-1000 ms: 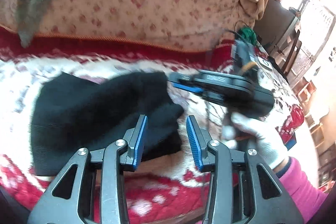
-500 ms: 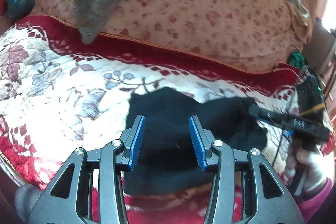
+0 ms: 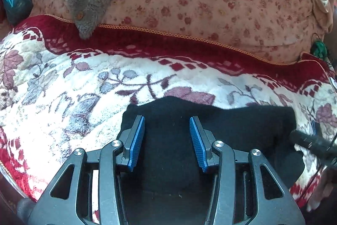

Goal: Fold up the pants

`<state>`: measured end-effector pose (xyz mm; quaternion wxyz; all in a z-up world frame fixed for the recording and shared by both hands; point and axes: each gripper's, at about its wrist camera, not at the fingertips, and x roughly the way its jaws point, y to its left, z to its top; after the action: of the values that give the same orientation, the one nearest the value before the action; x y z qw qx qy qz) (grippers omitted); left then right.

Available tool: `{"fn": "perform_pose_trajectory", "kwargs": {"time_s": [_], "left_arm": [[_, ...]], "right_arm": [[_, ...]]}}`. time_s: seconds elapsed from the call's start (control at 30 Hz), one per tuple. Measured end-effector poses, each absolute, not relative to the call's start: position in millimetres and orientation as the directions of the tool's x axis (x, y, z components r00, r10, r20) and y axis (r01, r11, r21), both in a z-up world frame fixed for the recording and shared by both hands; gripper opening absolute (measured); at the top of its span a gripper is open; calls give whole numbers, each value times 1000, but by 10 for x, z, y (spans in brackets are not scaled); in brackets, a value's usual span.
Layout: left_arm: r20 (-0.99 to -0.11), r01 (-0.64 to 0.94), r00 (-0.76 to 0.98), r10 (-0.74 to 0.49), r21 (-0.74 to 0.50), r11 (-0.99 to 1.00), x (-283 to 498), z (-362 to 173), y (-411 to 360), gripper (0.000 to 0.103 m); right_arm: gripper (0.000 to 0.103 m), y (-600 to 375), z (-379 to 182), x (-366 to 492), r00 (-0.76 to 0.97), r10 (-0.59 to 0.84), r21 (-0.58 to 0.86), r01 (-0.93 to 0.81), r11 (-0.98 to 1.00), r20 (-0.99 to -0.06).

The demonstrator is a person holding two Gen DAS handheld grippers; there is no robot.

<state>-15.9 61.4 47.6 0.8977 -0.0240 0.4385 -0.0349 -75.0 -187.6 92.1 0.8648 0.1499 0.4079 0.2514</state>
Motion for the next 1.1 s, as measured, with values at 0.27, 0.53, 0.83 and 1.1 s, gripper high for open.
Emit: {"fn": "perform_pose_trajectory", "kwargs": {"time_s": [0.27, 0.53, 0.83, 1.1], "left_arm": [[-783, 43, 610, -121, -120, 992, -242, 573, 673, 43], [-757, 150, 600, -260, -212, 966, -712, 749, 644, 45], [-726, 264, 586, -359, -248, 932, -1002, 760, 96, 45], [-758, 273, 507, -410, -310, 911, -883, 434, -268, 45]], "right_arm": [[14, -1963, 888, -781, 562, 526, 491, -229, 841, -638], [34, -1982, 1026, -1063, 533, 587, 539, -265, 800, -609], [46, -2024, 942, -599, 528, 577, 553, -225, 802, -623], [15, -1728, 839, -344, 467, 603, 488, -354, 798, -647]]}}
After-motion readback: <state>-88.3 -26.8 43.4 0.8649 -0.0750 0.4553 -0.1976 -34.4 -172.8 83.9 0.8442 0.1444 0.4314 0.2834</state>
